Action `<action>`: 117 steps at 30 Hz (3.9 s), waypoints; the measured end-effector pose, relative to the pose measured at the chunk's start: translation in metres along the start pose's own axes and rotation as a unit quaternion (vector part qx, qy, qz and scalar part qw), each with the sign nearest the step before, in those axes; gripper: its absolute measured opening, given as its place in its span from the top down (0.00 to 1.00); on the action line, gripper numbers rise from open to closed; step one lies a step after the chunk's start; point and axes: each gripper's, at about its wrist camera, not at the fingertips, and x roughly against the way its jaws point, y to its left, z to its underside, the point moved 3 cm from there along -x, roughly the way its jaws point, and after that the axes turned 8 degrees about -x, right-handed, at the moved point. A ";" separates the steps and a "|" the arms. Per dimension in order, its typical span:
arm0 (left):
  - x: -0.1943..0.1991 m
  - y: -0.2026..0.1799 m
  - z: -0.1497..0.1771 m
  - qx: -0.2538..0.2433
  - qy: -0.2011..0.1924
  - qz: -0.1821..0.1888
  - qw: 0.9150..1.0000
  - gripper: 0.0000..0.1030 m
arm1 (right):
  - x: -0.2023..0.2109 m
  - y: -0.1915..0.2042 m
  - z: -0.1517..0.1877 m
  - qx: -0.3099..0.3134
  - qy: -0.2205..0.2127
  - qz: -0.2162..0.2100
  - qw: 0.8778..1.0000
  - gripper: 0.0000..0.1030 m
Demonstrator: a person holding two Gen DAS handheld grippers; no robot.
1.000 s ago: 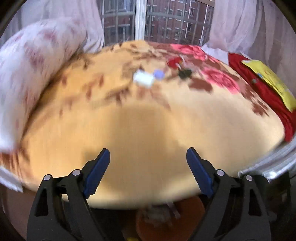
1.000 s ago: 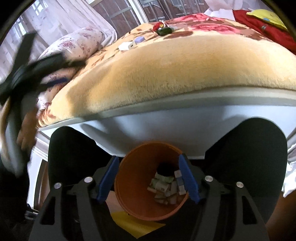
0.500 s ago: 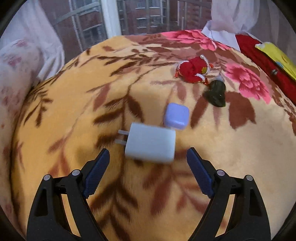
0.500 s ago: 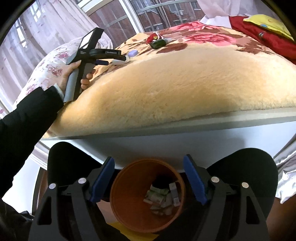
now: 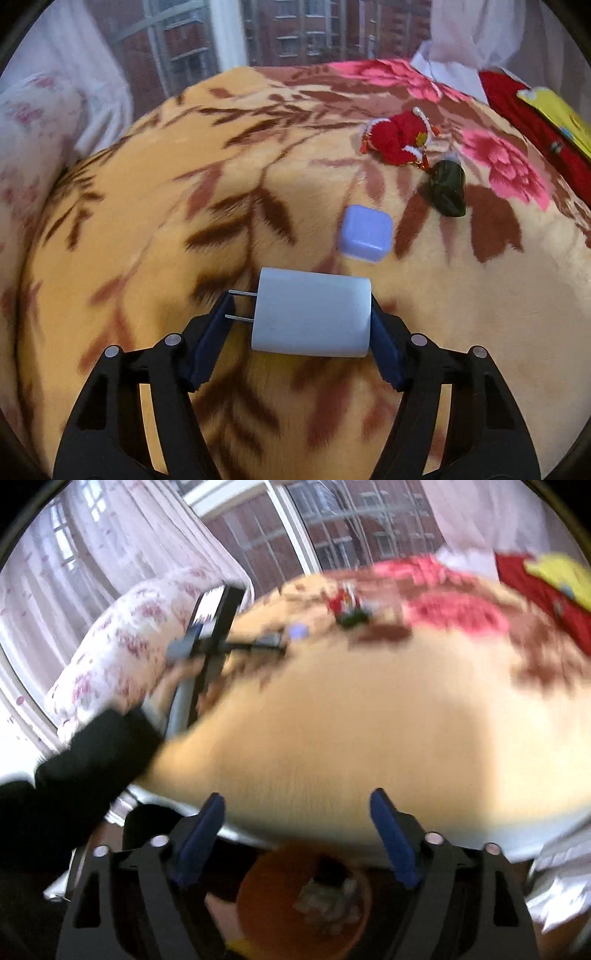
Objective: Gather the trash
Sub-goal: 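Grasp the white charger with the left tool while the right tool grasps the green spray bottle, then lower both tools over the wastebasket and release the charger and spray bottle, then grasp the lavender earbud case with the left tool while the right tool grasps the red knitted ornament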
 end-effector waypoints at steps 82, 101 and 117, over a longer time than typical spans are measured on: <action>0.130 -0.136 0.282 0.099 0.072 0.050 0.991 0.35 | -0.036 0.024 0.164 0.046 0.109 0.024 0.993 0.61; 0.124 -0.133 0.284 0.100 0.096 0.055 0.989 0.31 | -0.044 0.005 0.164 0.002 0.116 0.042 0.992 0.34; 0.184 -0.074 0.127 0.040 -0.057 -0.007 0.998 0.18 | 0.003 -0.012 0.135 -0.030 0.024 0.003 0.999 0.22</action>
